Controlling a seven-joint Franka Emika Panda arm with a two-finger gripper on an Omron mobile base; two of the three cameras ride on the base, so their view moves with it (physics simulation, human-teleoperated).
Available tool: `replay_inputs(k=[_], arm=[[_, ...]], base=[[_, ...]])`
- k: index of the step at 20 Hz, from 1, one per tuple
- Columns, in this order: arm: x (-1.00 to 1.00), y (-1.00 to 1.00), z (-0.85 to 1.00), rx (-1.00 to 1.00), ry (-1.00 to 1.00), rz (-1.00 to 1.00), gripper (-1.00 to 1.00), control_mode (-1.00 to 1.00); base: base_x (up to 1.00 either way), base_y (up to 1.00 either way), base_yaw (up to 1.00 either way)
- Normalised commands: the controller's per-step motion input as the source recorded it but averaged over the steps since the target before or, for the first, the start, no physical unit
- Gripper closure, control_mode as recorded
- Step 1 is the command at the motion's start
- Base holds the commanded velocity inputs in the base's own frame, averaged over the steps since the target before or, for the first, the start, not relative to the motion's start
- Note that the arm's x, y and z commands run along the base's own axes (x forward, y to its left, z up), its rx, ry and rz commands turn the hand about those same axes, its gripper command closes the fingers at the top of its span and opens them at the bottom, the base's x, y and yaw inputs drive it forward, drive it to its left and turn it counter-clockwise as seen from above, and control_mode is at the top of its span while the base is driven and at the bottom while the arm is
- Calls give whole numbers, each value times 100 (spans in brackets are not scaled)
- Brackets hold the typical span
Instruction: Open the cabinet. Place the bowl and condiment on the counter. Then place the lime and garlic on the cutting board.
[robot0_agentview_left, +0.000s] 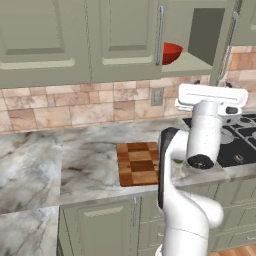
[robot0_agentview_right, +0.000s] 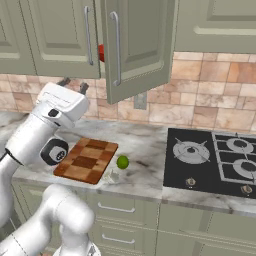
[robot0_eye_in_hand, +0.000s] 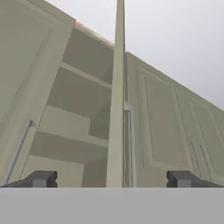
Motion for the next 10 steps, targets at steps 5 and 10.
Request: replay_inputs(k=[5,10], arm=[[0,57,0,0,0,-20,-100,-100],[15,49,0,0,1,-20,-100,-100]], base=[[0,0,0],[0,0,0]])
